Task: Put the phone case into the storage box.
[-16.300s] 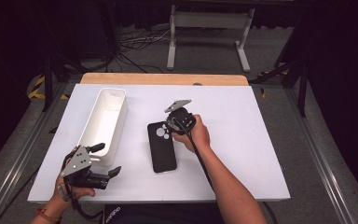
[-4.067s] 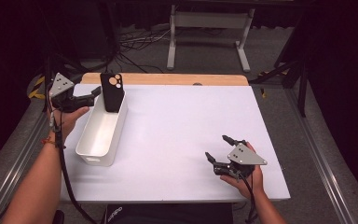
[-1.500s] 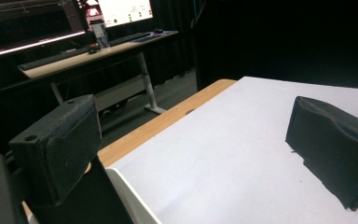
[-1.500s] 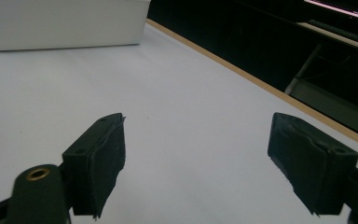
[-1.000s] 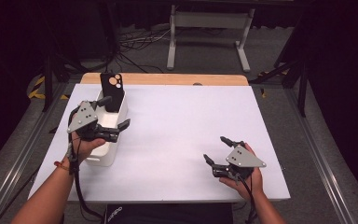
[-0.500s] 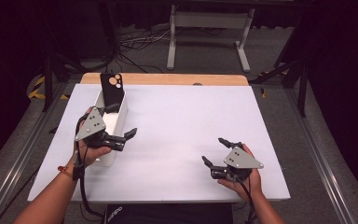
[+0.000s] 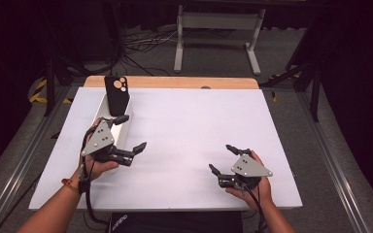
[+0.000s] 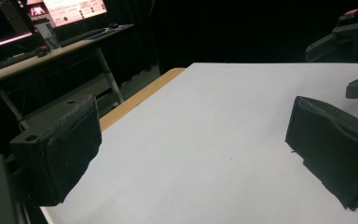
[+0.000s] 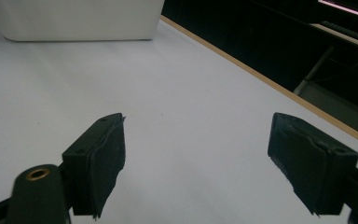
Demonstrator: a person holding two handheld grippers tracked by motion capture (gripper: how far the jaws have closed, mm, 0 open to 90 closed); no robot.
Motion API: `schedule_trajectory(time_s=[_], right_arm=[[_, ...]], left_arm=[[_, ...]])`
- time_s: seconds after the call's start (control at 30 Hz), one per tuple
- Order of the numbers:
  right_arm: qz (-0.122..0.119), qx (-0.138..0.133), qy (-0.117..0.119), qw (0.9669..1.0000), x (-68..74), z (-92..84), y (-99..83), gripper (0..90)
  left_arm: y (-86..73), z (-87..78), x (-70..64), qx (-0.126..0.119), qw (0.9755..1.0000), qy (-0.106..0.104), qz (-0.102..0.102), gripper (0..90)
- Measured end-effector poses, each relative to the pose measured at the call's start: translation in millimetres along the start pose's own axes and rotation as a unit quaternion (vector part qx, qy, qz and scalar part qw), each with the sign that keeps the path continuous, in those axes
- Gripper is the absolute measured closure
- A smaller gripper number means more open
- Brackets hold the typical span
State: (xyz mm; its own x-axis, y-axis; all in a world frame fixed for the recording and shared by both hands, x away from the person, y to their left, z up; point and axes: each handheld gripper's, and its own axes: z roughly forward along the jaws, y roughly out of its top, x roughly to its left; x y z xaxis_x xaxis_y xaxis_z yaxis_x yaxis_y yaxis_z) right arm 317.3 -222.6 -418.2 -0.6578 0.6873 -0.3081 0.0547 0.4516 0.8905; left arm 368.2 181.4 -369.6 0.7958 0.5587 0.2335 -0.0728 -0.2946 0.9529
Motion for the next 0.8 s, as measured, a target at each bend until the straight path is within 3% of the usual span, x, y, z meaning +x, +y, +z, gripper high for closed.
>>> schedule_trajectory(time_s=[0.3,0.8], right_arm=[[-0.007,-0.001,0.004,1.0000,1.7,-0.4,0.3,19.9],[-0.014,-0.003,0.010,0.9998,7.6,-1.0,2.8,19.5]], left_arm=[[-3.3,-2.0,-13.6,0.004,0.9999,-0.016,0.002,4.3],[-13.7,-6.5,-29.2,0.010,0.9996,-0.025,0.005,4.4]])
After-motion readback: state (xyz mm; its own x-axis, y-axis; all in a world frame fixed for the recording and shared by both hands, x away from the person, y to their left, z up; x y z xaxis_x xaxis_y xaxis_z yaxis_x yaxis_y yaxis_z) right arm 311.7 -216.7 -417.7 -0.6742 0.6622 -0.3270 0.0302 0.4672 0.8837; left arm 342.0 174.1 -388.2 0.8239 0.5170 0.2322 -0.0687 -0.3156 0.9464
